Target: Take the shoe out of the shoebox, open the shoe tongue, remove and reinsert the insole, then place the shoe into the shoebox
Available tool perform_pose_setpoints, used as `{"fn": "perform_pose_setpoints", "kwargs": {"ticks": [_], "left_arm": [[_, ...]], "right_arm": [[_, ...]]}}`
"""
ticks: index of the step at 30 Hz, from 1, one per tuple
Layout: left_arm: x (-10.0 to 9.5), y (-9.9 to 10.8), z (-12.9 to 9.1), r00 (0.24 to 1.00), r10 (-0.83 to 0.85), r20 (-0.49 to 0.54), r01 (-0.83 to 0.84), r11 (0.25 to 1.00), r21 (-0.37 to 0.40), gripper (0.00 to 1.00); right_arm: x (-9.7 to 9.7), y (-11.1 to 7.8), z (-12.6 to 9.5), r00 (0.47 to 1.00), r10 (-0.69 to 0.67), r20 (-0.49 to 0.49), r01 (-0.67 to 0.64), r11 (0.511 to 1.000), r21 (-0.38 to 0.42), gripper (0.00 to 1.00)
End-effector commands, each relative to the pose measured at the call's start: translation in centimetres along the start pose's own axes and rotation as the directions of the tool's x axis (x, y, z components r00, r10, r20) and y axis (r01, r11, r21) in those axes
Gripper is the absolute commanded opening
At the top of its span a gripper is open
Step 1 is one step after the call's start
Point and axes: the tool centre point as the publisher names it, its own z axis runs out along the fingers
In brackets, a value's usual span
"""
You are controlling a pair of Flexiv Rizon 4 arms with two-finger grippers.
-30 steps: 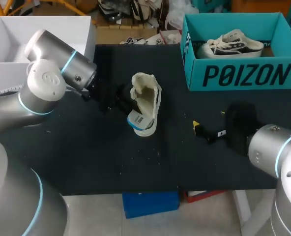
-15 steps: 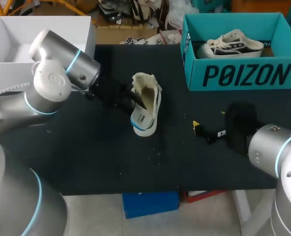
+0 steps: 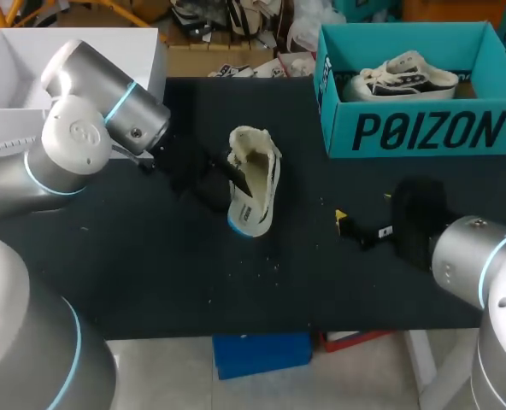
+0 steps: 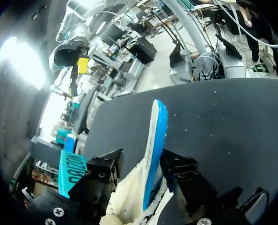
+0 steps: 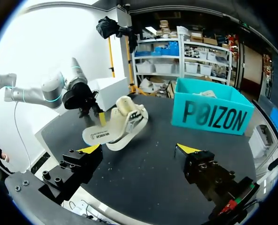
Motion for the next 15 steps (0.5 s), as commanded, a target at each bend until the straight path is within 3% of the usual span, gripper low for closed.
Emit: {"fn": "perform_pose_setpoints", "kwargs": {"ticks": [1, 15], "left_arm": [[-0.2, 0.3, -0.1, 1.000, 0.008, -0.026, -0.008, 1.000, 0.018, 0.00], [-0.1, 2.5, 0.2, 0.998, -0.016, 0.058, 0.016, 1.000, -0.002, 0.00]], "right_arm": [[0.2, -0.1, 0.1, 1.000, 0.002, 0.004, -0.002, 1.000, -0.005, 1.00], [0.2, -0.1, 0.1, 1.000, 0.002, 0.004, -0.002, 1.000, -0.005, 1.00]]}}
